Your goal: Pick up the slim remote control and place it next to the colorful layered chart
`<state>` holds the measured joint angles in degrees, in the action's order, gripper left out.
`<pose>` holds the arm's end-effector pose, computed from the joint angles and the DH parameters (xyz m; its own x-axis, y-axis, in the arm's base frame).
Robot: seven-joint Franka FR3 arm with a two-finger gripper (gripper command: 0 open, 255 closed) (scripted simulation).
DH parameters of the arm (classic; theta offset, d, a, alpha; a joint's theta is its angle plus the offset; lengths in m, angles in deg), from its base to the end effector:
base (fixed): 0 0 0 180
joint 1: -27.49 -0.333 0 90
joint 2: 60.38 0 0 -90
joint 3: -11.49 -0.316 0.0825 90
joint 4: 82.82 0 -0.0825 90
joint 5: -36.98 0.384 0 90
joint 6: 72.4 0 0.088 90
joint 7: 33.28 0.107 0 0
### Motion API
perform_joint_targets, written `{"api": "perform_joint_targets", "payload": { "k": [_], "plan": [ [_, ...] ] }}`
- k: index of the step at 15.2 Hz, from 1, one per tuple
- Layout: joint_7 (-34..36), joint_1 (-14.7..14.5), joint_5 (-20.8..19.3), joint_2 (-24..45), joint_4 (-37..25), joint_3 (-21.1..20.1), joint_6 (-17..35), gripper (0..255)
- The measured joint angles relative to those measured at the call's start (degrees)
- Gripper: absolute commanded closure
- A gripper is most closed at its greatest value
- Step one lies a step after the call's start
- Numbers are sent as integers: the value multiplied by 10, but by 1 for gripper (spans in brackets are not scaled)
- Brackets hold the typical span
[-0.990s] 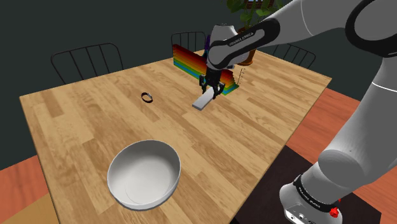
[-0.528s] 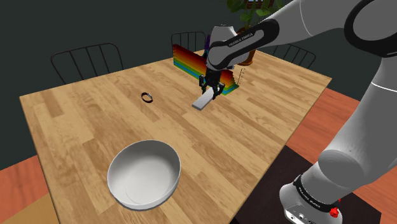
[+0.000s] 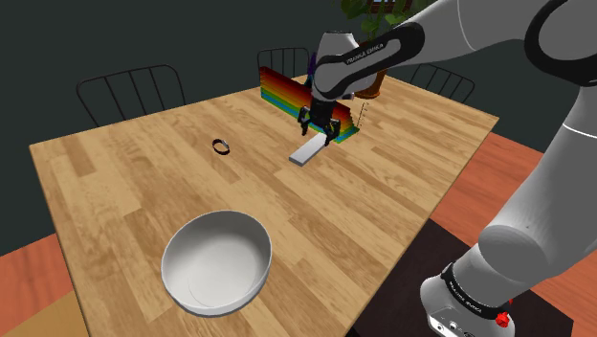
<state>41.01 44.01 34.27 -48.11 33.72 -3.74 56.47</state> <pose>0.5865 -0.0186 0.3452 0.2718 -0.9622 -0.0155 -0.9623 -0.2716 -0.0142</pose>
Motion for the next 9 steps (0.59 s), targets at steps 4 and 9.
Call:
{"api": "perform_joint_targets", "payload": {
  "k": [4,9],
  "plan": [
    [-4,1,8,-23,-20,-2,-42,0],
    [-5,2,9,-25,-22,-3,-46,0]
  ]
}}
